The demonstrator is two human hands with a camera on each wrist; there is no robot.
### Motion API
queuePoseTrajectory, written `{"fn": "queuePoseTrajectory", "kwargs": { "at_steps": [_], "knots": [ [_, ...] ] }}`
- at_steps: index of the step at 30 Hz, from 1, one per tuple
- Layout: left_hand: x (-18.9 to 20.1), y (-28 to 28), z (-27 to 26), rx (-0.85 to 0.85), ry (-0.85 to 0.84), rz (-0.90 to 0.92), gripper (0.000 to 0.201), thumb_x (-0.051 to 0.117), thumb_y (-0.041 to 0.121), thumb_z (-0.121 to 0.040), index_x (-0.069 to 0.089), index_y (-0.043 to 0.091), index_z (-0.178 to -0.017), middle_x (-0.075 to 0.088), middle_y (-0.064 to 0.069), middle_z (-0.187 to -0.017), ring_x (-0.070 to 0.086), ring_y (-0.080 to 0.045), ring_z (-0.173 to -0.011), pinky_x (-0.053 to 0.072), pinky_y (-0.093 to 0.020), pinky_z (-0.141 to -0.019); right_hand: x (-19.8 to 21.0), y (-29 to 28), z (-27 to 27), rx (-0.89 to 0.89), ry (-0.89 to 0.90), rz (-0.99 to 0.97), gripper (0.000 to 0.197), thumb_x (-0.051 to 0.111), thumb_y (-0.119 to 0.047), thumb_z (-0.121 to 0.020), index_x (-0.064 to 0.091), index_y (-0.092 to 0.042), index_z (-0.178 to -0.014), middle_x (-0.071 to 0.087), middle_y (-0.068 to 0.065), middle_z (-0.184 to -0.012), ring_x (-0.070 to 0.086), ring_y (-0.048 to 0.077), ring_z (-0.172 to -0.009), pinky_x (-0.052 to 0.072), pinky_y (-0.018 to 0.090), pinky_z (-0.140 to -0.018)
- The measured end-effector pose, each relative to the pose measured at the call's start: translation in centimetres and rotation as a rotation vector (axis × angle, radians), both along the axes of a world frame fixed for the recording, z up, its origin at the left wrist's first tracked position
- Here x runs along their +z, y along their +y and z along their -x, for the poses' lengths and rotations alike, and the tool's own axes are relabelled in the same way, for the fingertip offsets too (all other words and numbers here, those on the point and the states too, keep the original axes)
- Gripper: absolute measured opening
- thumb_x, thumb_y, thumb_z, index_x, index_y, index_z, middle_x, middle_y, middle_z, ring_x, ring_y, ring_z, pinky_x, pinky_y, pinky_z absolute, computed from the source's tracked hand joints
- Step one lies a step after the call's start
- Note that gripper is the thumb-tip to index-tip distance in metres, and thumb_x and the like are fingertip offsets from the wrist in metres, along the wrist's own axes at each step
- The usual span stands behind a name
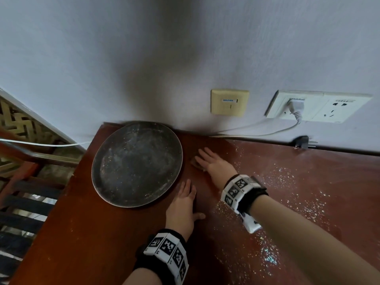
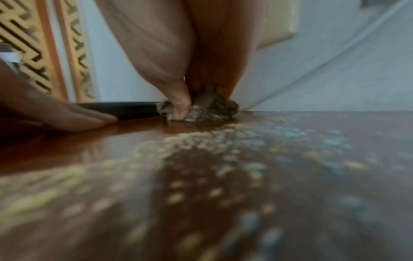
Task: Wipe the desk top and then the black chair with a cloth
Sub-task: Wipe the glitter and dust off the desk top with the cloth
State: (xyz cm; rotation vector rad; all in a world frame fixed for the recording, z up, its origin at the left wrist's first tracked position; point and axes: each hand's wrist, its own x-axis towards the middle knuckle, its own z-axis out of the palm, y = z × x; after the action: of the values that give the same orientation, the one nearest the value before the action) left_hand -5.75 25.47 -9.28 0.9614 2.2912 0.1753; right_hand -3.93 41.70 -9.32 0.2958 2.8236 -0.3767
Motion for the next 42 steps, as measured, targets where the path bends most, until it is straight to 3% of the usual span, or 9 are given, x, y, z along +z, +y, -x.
{"fn": "queuePoseTrajectory", "kwargs": {
  "at_steps": [6,11,18,21,24,27,29,33,42],
  "knots": [
    [0.0,-0.1,0.0,-0.003,-0.007,-0.008,0.090,0.065,0.034,-0.086,0.006,0.016,-0.151,-0.012,-0.003,-0.158,-0.013,-0.016,-0.145,0.004,-0.027,-0.116,-0.2,4.8,0.8,-0.316,-0.015,0.065,0.062,0.042,-0.001,-0.092,0.023,-0.022,-0.147,0.006,0.001,-0.158,0.004,0.021,-0.145,0.023,0.038,-0.115],
    [0.1,-0.1,-0.1,0.010,-0.013,-0.031,0.088,0.064,0.033,-0.087,0.007,0.017,-0.151,-0.012,-0.002,-0.158,-0.012,-0.015,-0.145,0.006,-0.027,-0.115,0.6,4.4,-1.0,-0.084,-0.141,0.005,0.060,0.038,-0.003,-0.096,0.016,-0.021,-0.149,0.000,0.002,-0.158,0.001,0.021,-0.146,0.020,0.037,-0.115],
    [0.0,-0.3,-0.1,0.015,-0.015,-0.043,0.088,0.065,0.032,-0.086,0.006,0.017,-0.151,-0.012,-0.001,-0.158,-0.012,-0.014,-0.145,0.006,-0.026,-0.116,1.3,8.3,-3.4,-0.442,-0.049,-0.013,0.060,0.041,-0.001,-0.091,0.028,-0.022,-0.146,0.016,0.003,-0.155,0.016,0.022,-0.143,0.030,0.039,-0.109],
    [0.0,-0.2,-0.1,0.017,-0.020,-0.039,0.088,0.065,0.033,-0.086,0.008,0.017,-0.151,-0.012,-0.001,-0.158,-0.012,-0.015,-0.145,0.006,-0.027,-0.116,0.4,5.6,-3.3,-0.292,-0.081,0.024,0.062,0.037,-0.001,-0.094,0.020,-0.024,-0.148,0.004,0.002,-0.158,0.002,0.021,-0.145,0.026,0.044,-0.113],
    [0.1,-0.2,-0.1,0.015,-0.013,-0.038,0.088,0.065,0.033,-0.086,0.009,0.017,-0.151,-0.011,-0.002,-0.158,-0.012,-0.016,-0.145,0.005,-0.027,-0.116,-0.1,5.4,-3.7,-0.112,-0.075,0.041,0.065,0.037,0.003,-0.094,0.018,-0.027,-0.148,0.002,-0.002,-0.158,0.001,0.016,-0.146,0.022,0.034,-0.115],
    [0.0,-0.1,-0.1,0.014,-0.012,-0.025,0.088,0.065,0.033,-0.086,0.007,0.017,-0.151,-0.011,-0.002,-0.158,-0.012,-0.016,-0.145,0.006,-0.027,-0.116,0.6,7.7,-3.0,-0.291,-0.053,0.049,0.056,0.042,-0.007,-0.096,0.027,-0.028,-0.146,0.010,-0.001,-0.158,0.008,0.017,-0.145,0.015,0.035,-0.115],
    [0.0,-0.1,-0.1,0.014,-0.013,-0.027,0.089,0.065,0.033,-0.086,0.007,0.017,-0.151,-0.011,-0.002,-0.158,-0.012,-0.016,-0.145,0.006,-0.027,-0.116,0.8,7.1,-1.9,-0.360,-0.060,0.014,0.058,0.041,-0.003,-0.093,0.029,-0.025,-0.145,0.013,0.001,-0.157,0.010,0.021,-0.145,0.022,0.040,-0.114],
    [-0.2,-0.2,-0.2,0.038,0.000,-0.070,0.087,0.066,0.032,-0.085,0.011,0.019,-0.151,-0.009,0.000,-0.159,-0.011,-0.013,-0.145,0.008,-0.026,-0.116,0.1,3.0,1.0,-0.193,-0.091,0.082,0.061,0.040,-0.001,-0.092,0.024,-0.024,-0.147,0.004,0.000,-0.158,0.002,0.021,-0.145,0.026,0.042,-0.113],
    [-0.2,-0.2,-0.2,0.025,-0.003,-0.036,0.089,0.065,0.032,-0.086,0.007,0.019,-0.151,-0.012,-0.001,-0.158,-0.011,-0.015,-0.145,0.007,-0.027,-0.116,-0.2,3.6,3.3,-0.170,-0.095,0.069,0.056,0.037,-0.006,-0.096,0.022,-0.022,-0.148,0.002,0.001,-0.158,-0.001,0.023,-0.145,0.023,0.044,-0.114]
  ]
}}
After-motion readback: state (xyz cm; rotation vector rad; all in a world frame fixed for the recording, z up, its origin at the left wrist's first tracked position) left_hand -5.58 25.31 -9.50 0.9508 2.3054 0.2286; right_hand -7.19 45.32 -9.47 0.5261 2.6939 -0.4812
